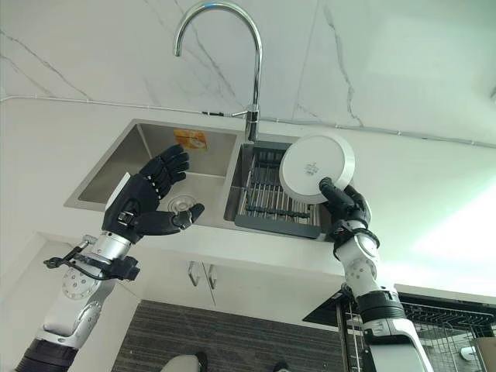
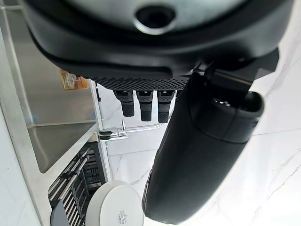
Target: Place the dishes in the dishwasher.
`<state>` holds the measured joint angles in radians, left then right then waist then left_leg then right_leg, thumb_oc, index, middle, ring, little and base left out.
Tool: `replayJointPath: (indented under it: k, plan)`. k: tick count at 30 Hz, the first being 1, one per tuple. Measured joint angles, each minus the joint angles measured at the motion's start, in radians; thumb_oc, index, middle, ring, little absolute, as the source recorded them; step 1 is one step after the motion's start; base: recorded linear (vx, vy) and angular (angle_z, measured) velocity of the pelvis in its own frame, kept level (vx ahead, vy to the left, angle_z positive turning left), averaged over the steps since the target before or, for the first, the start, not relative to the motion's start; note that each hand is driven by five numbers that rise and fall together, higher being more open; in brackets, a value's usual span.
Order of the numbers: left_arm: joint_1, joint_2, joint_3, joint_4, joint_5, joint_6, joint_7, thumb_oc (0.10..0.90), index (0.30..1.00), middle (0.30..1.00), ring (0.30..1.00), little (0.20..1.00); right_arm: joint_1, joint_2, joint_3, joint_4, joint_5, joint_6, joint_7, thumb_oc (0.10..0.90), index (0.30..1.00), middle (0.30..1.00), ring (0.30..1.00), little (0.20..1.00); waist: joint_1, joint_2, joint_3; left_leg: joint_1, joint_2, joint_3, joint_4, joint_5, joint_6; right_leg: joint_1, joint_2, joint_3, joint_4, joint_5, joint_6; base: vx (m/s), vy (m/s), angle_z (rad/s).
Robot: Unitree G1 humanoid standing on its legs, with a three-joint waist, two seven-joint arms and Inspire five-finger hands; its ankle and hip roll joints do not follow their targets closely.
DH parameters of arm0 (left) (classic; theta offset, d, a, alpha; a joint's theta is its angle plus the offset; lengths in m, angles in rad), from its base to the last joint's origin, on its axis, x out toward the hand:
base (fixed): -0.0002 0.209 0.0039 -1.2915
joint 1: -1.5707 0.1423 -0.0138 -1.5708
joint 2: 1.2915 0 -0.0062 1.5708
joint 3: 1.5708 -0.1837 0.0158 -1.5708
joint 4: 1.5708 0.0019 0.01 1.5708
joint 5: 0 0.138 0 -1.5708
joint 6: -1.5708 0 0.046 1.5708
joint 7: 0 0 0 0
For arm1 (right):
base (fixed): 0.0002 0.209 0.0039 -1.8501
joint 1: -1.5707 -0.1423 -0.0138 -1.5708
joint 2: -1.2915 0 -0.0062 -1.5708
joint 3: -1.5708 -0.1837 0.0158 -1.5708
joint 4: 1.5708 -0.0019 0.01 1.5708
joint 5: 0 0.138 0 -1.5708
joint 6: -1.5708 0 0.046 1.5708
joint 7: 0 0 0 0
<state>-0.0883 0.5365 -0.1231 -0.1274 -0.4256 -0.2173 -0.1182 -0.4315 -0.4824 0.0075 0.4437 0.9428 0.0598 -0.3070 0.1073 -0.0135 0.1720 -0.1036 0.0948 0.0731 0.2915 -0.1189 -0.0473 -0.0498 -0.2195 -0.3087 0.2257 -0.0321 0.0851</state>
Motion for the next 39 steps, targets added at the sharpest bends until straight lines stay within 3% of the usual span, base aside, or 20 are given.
replayJointPath:
  k: [6, 10, 13, 16, 20, 23, 27, 29, 31, 32, 33, 34, 35, 36, 37, 38, 39]
  plan:
    - [0.000, 0.000, 0.001, -0.001, -0.002, 0.000, -0.001, 0.800, 0.900, 0.900, 0.900, 0.900, 0.001, -0.032, -0.001, -0.029, -0.120, -0.047, -0.025, 0.400, 0.300, 0.300, 0.300, 0.300, -0.003, 0.001, 0.000, 0.000, -0.002, -0.001, 0.000, 0.000, 0.000, -0.001, 0.000, -0.001, -0.007, 0.003, 0.005, -0.01, 0.032, 0.00]
    - [0.003, -0.005, 0.005, -0.012, -0.082, 0.017, -0.059, 0.800, 0.900, 0.900, 0.900, 0.900, 0.035, -0.038, -0.016, -0.181, -0.200, -0.077, -0.065, 0.400, 0.300, 0.300, 0.300, 0.300, -0.027, 0.002, 0.001, 0.001, -0.008, 0.004, 0.000, -0.003, 0.004, -0.004, -0.002, 0.003, -0.012, 0.009, 0.014, -0.03, 0.080, -0.04]
    - [0.015, -0.028, -0.002, -0.062, -0.242, 0.106, -0.192, 0.800, 0.900, 0.900, 0.900, 0.900, 0.078, -0.036, -0.035, -0.322, -0.252, -0.132, -0.075, 0.400, 0.300, 0.300, 0.300, 0.300, -0.035, 0.003, 0.002, 0.004, -0.014, 0.023, 0.001, -0.009, 0.008, -0.014, -0.006, 0.022, -0.012, 0.013, 0.016, -0.05, 0.120, -0.15]
    - [0.018, -0.023, -0.055, -0.096, -0.280, 0.155, -0.291, 0.800, 0.900, 0.900, 0.900, 0.900, 0.078, -0.037, -0.034, -0.358, -0.276, -0.168, -0.083, 0.400, 0.300, 0.300, 0.300, 0.300, -0.051, 0.003, 0.002, 0.013, -0.015, 0.038, 0.002, -0.017, 0.013, -0.014, -0.010, 0.037, -0.013, 0.015, 0.020, -0.05, 0.133, -0.14]
    - [0.027, -0.025, -0.083, -0.125, -0.435, 0.265, -0.414, 0.800, 0.900, 0.900, 0.900, 0.900, 0.105, -0.036, -0.037, -0.379, -0.318, -0.181, -0.096, 0.400, 0.300, 0.300, 0.300, 0.300, -0.080, -0.001, 0.005, 0.018, -0.024, 0.062, 0.010, -0.032, 0.021, -0.018, -0.017, 0.059, -0.015, 0.021, 0.029, -0.03, 0.100, -0.16]
    - [0.031, -0.050, -0.088, -0.129, -0.469, 0.328, -0.479, 0.800, 0.900, 0.900, 0.900, 0.900, 0.168, -0.033, -0.053, -0.423, -0.348, -0.198, -0.095, 0.400, 0.300, 0.300, 0.300, 0.300, -0.086, -0.004, 0.007, 0.016, -0.027, 0.085, 0.022, -0.044, 0.030, -0.030, -0.022, 0.084, -0.017, 0.027, 0.040, -0.03, 0.135, -0.21]
    - [0.042, -0.036, -0.160, -0.135, -0.476, 0.440, -0.597, 0.800, 0.900, 0.900, 0.900, 0.900, 0.261, 0.006, -0.100, -0.518, -0.351, -0.219, -0.067, 0.400, 0.300, 0.300, 0.300, 0.300, -0.142, -0.033, 0.035, -0.002, -0.038, 0.124, 0.076, -0.084, 0.050, -0.068, -0.034, 0.144, 0.003, 0.042, 0.061, -0.02, 0.075, -0.35]
    - [0.048, -0.042, -0.208, -0.136, -0.476, 0.487, -0.642, 0.800, 0.900, 0.900, 0.900, 0.900, 0.266, 0.039, -0.101, -0.524, -0.340, -0.233, -0.050, 0.400, 0.300, 0.300, 0.300, 0.300, -0.194, -0.057, 0.055, -0.005, -0.035, 0.172, 0.112, -0.109, 0.059, -0.111, -0.042, 0.181, 0.012, 0.080, 0.069, -0.12, -0.039, -0.89]
    - [0.032, -0.039, -0.226, -0.127, -0.475, 0.503, -0.667, 0.800, 0.900, 0.900, 0.900, 0.900, 0.270, 0.094, -0.080, -0.558, -0.321, -0.243, -0.025, 0.400, 0.300, 0.300, 0.300, 0.300, -0.215, -0.076, 0.080, -0.025, -0.013, 0.231, 0.143, -0.120, 0.079, -0.144, -0.031, 0.173, -0.048, 0.184, 0.060, -0.26, -0.080, -1.36]
    - [-0.053, -0.045, -0.238, -0.063, -0.472, 0.517, -0.683, 0.800, 0.900, 0.900, 0.900, 0.900, 0.269, 0.085, -0.079, -0.551, -0.286, -0.255, -0.029, 0.400, 0.300, 0.300, 0.300, 0.300, -0.212, -0.057, 0.091, -0.037, 0.021, 0.278, 0.129, -0.094, 0.108, -0.123, -0.081, 0.065, 0.088, 0.081, 0.075, -0.38, -0.118, -1.05]
    - [-0.074, -0.034, -0.236, -0.047, -0.472, 0.517, -0.683, 0.800, 0.900, 0.900, 0.900, 0.900, 0.265, 0.078, -0.075, -0.552, -0.262, -0.276, -0.021, 0.400, 0.300, 0.300, 0.300, 0.300, -0.194, -0.044, 0.098, -0.037, 0.041, 0.287, 0.115, -0.075, 0.100, -0.059, -0.120, 0.047, 0.146, 0.026, 0.105, -0.36, -0.218, -0.89]
    - [-0.101, -0.005, -0.268, -0.024, -0.474, 0.510, -0.685, 0.800, 0.900, 0.900, 0.900, 0.900, 0.241, 0.058, -0.056, -0.551, -0.247, -0.304, -0.017, 0.400, 0.300, 0.300, 0.300, 0.300, -0.156, -0.023, 0.098, -0.065, 0.081, 0.304, 0.119, -0.036, 0.094, 0.015, -0.149, 0.042, 0.191, -0.019, 0.105, -0.34, -0.421, -0.54]
    - [-0.123, 0.007, -0.295, 0.001, -0.473, 0.511, -0.681, 0.800, 0.900, 0.900, 0.900, 0.900, 0.198, 0.038, -0.031, -0.549, -0.233, -0.312, -0.010, 0.400, 0.300, 0.300, 0.300, 0.300, -0.134, -0.009, 0.098, -0.083, 0.106, 0.318, 0.102, -0.003, 0.076, 0.044, -0.185, 0.025, 0.220, -0.024, 0.114, -0.16, -0.504, -0.99]
    - [-0.113, 0.009, -0.306, 0.013, -0.471, 0.521, -0.677, 0.800, 0.900, 0.900, 0.900, 0.900, 0.145, 0.055, 0.011, -0.551, -0.233, -0.315, 0.002, 0.400, 0.300, 0.300, 0.300, 0.300, -0.096, -0.009, 0.097, -0.080, 0.140, 0.348, 0.095, 0.022, 0.045, 0.073, -0.235, -0.003, 0.179, -0.028, 0.120, -0.06, -0.484, -1.20]
    - [-0.106, 0.009, -0.314, 0.023, -0.471, 0.525, -0.677, 0.800, 0.900, 0.900, 0.900, 0.900, 0.118, 0.066, 0.045, -0.558, -0.235, -0.315, 0.020, 0.400, 0.300, 0.300, 0.300, 0.300, -0.078, -0.009, 0.097, -0.079, 0.168, 0.348, 0.092, 0.036, 0.020, 0.099, -0.252, -0.012, 0.105, -0.026, 0.119, 0.03, -0.306, -1.37]
    - [-0.089, 0.009, -0.317, 0.009, -0.466, 0.538, -0.676, 0.800, 0.900, 0.900, 0.900, 0.900, 0.114, 0.074, 0.063, -0.581, -0.238, -0.315, 0.034, 0.400, 0.300, 0.300, 0.300, 0.300, -0.070, -0.015, 0.096, -0.077, 0.189, 0.349, 0.091, 0.051, -0.010, 0.132, -0.236, -0.020, -0.016, 0.068, 0.092, 0.04, -0.295, -0.95]
    - [-0.054, 0.016, -0.312, -0.014, -0.466, 0.544, -0.679, 0.800, 0.900, 0.900, 0.900, 0.900, 0.120, 0.083, 0.067, -0.609, -0.246, -0.318, 0.044, 0.400, 0.300, 0.300, 0.300, 0.300, -0.075, -0.030, 0.098, -0.078, 0.212, 0.329, 0.080, 0.071, -0.048, 0.159, -0.206, -0.041, -0.060, 0.094, 0.145, 0.00, -0.270, -0.68]
